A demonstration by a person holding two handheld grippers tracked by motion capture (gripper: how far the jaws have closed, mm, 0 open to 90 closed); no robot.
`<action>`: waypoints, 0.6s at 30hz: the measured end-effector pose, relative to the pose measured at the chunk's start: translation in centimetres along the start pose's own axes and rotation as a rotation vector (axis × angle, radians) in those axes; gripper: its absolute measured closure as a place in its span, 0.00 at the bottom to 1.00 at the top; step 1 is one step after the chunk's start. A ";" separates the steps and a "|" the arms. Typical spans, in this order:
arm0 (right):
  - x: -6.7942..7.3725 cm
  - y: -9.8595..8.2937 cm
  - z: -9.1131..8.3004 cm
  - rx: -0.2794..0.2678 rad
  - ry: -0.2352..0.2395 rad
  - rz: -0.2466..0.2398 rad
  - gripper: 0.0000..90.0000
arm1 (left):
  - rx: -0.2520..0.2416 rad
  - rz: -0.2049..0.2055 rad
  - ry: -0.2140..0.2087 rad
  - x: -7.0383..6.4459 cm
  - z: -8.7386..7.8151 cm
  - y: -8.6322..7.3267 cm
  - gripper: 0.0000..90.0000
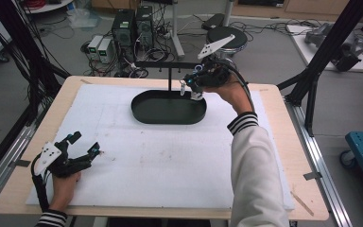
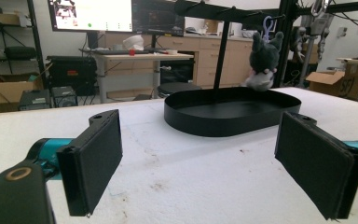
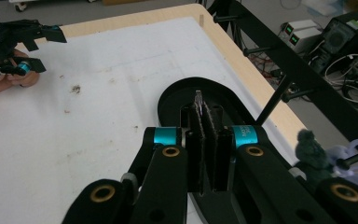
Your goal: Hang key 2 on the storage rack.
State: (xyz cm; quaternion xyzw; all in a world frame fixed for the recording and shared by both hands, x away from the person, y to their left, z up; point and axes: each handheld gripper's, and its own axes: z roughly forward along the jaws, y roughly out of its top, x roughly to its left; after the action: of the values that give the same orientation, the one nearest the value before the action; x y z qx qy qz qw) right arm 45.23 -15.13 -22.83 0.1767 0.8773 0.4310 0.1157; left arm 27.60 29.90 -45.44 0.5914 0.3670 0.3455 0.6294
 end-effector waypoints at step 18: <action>-2.7 4.6 -1.1 0.030 0.001 -0.023 0.98 | 0.000 -0.013 0.002 0.1 0.0 0.0 0.17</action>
State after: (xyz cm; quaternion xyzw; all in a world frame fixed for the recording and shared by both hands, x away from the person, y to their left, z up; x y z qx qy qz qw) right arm 48.29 -14.41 -18.41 0.1682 0.8857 0.4165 0.1175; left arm 27.63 29.97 -45.44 0.5889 0.3714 0.3420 0.6311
